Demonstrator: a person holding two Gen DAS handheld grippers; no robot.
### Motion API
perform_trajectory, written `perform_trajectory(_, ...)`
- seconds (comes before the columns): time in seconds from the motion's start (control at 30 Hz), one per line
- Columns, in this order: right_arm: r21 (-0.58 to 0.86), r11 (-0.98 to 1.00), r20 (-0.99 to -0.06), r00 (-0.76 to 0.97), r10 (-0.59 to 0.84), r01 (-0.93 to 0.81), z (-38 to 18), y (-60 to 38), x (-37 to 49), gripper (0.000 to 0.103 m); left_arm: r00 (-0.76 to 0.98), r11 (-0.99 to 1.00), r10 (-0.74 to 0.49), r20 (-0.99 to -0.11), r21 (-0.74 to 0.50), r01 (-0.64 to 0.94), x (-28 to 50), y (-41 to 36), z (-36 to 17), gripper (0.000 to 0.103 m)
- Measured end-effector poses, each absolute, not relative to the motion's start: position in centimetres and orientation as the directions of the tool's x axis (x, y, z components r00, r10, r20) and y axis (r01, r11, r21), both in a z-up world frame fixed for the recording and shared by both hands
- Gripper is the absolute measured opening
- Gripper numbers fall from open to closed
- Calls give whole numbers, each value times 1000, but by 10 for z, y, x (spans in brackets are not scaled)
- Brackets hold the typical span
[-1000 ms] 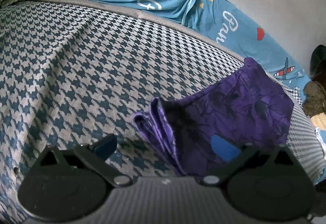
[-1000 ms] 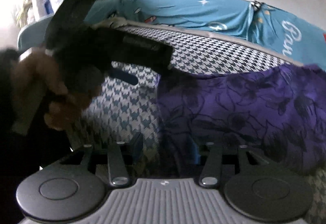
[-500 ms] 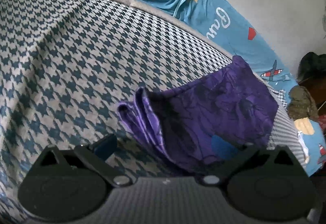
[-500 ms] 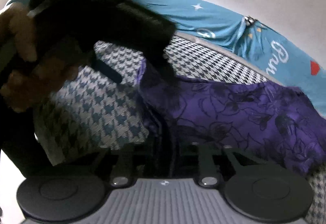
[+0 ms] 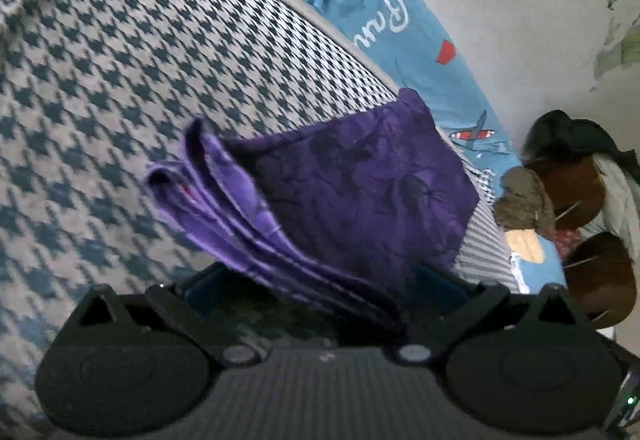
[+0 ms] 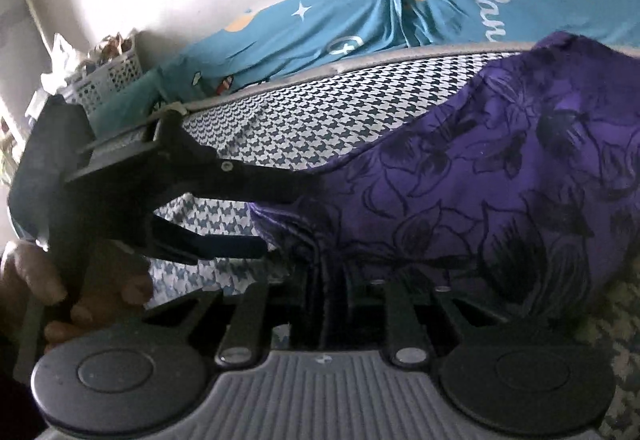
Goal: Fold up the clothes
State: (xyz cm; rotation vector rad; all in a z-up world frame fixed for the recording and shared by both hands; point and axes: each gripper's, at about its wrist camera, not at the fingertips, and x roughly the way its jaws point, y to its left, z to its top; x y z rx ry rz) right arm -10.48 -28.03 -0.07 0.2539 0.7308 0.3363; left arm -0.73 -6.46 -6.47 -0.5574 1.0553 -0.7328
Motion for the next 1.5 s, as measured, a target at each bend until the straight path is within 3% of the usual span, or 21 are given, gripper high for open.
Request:
perform_trajectory(0.27,341,912,-595,698,397,-228,0,-283,-106,18,290,608,-790,-540,-748,264,7,-80,-74,101)
perform_trajectory(0.4,247,933,-613,704,358,-261,-1,-273,-110,19,296,629,-776,-557,-720,292,8,-89,-74,72)
perform_trajectory(0.47,183,942,-628,704,332,-281,-2,-266,-113,19,307,649,-760,-573,-697,306,6,-91,-72,65)
perform_trajectory(0.67,46,936,-641,708,296,-349,-8,-246,-123,40,322,671,-741,-589,-666,326,5,-95,-69,50)
perform_trajectory(0.83,-28,924,-635,721,278,-381,-15,-233,-127,53,326,672,-740,-588,-665,325,6,-95,-68,47)
perform_trajectory(0.93,-70,921,-630,733,257,-384,-20,-227,-127,55,328,673,-739,-588,-666,322,6,-96,-68,47)
perform_trajectory(1.03,-123,923,-619,755,216,-365,-23,-222,-125,54,330,678,-734,-593,-660,323,8,-97,-69,47)
perform_trajectory(1.17,-160,933,-610,775,165,-324,-24,-224,-123,25,339,705,-709,-619,-635,316,13,-101,-72,53)
perform_trajectory(1.27,-137,943,-610,776,162,-305,-22,-228,-120,19,343,707,-707,-618,-630,323,17,-106,-72,53)
perform_trajectory(1.33,-114,943,-607,774,183,-313,-19,-228,-119,17,358,717,-697,-621,-616,326,19,-107,-72,46)
perform_trajectory(1.4,-91,943,-603,771,204,-321,-16,-228,-117,16,376,731,-683,-627,-601,324,20,-106,-72,24)
perform_trajectory(1.5,-57,941,-596,768,235,-333,-11,-228,-115,16,403,735,-677,-616,-596,324,19,-101,-69,18)
